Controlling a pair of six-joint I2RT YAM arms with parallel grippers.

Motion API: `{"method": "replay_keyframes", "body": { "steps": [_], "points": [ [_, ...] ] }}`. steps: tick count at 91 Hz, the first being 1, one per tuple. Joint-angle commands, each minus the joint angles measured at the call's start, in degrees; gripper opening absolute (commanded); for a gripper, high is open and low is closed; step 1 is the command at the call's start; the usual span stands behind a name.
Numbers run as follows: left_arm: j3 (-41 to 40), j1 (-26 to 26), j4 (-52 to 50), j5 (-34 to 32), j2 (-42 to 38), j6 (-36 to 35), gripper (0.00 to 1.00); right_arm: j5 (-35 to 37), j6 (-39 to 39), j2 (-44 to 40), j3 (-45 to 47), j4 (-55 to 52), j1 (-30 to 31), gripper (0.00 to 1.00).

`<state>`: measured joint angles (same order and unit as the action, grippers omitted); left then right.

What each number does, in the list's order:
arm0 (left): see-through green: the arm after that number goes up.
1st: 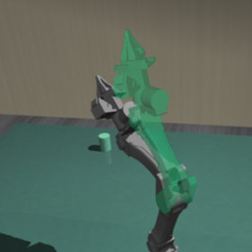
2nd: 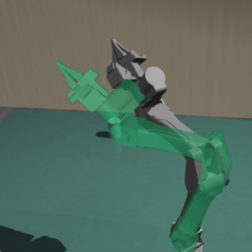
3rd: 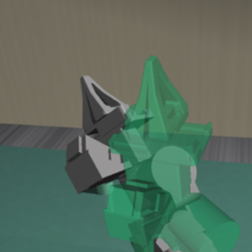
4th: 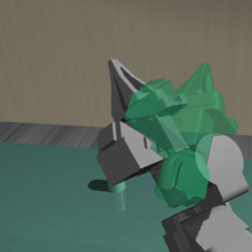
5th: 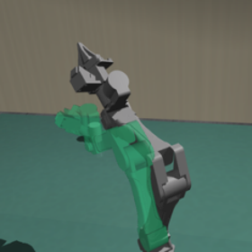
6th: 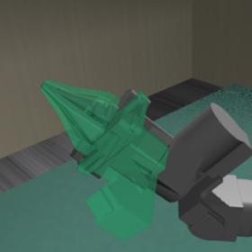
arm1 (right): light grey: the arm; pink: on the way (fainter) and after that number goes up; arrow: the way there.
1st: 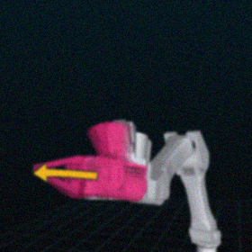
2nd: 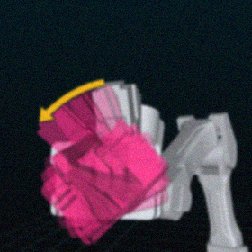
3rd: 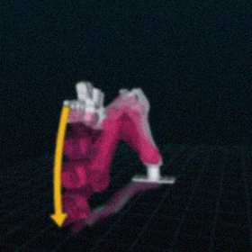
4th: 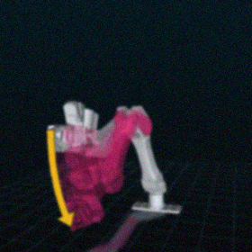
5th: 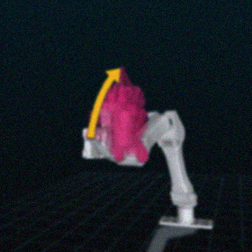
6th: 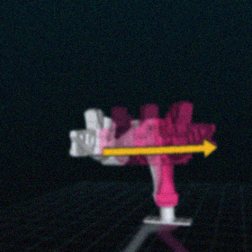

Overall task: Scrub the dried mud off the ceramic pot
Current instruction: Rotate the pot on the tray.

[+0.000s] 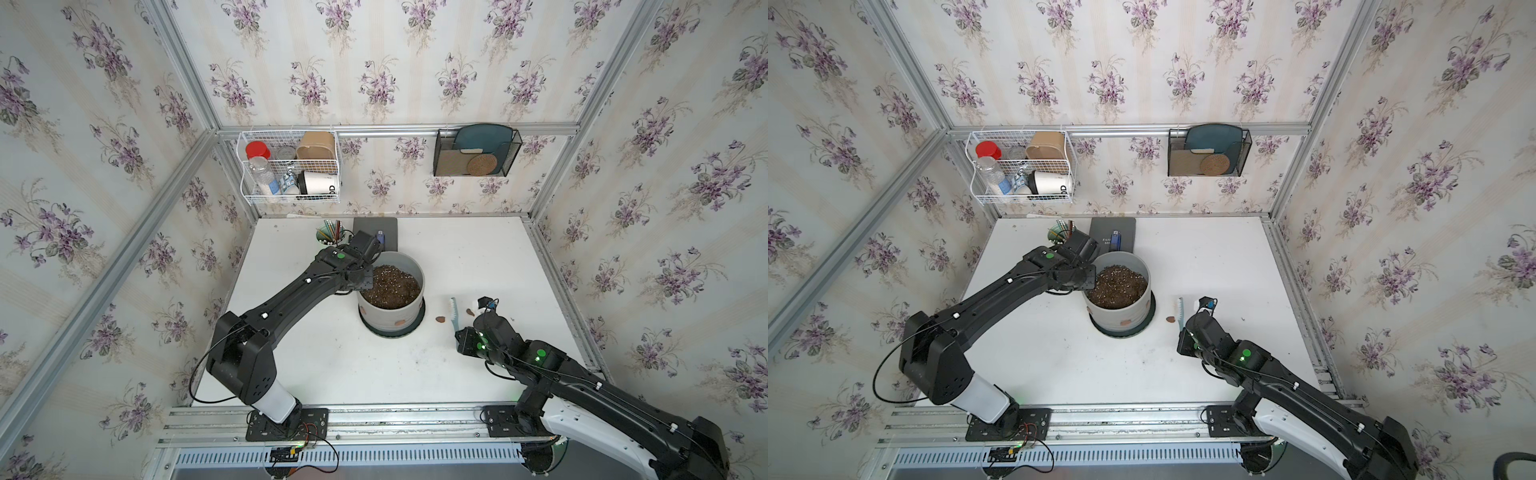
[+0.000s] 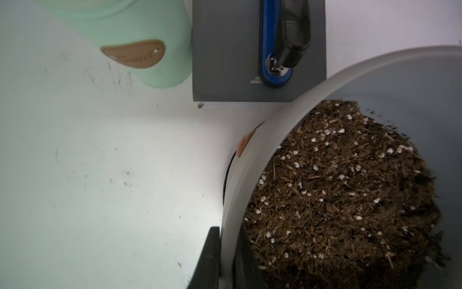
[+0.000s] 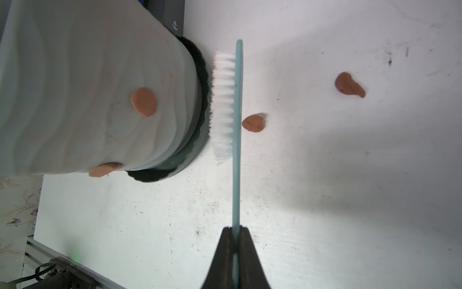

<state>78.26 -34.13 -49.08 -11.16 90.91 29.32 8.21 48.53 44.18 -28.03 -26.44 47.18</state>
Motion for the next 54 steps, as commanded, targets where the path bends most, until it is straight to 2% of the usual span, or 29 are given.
{"method": "replay_keyframes", "body": {
  "steps": [1,9,15,28,42,54],
  "points": [
    [-1.6,-0.2,0.2,4.7,-1.6,1.8,0.05,0.5,0.9,0.0,0.2,1.6,0.0,0.00],
    [-3.0,-0.2,2.3,8.4,-2.8,2.5,0.13,-0.1,0.9,0.5,0.3,2.0,0.0,0.00],
    [-3.1,-0.2,3.6,10.0,-3.1,2.1,0.23,-0.6,0.9,0.6,0.6,2.5,0.0,0.00],
    [0.1,-0.1,3.0,6.5,-1.1,1.0,0.38,-2.9,1.6,1.6,1.6,5.5,0.2,0.00],
    [3.7,1.0,2.9,4.1,1.4,-1.3,0.46,-3.2,2.4,3.6,2.0,7.5,1.4,0.00],
    [5.2,1.6,3.0,2.5,3.7,-2.6,0.47,-3.4,2.4,4.6,1.7,8.5,1.5,0.00]
  ]
}}
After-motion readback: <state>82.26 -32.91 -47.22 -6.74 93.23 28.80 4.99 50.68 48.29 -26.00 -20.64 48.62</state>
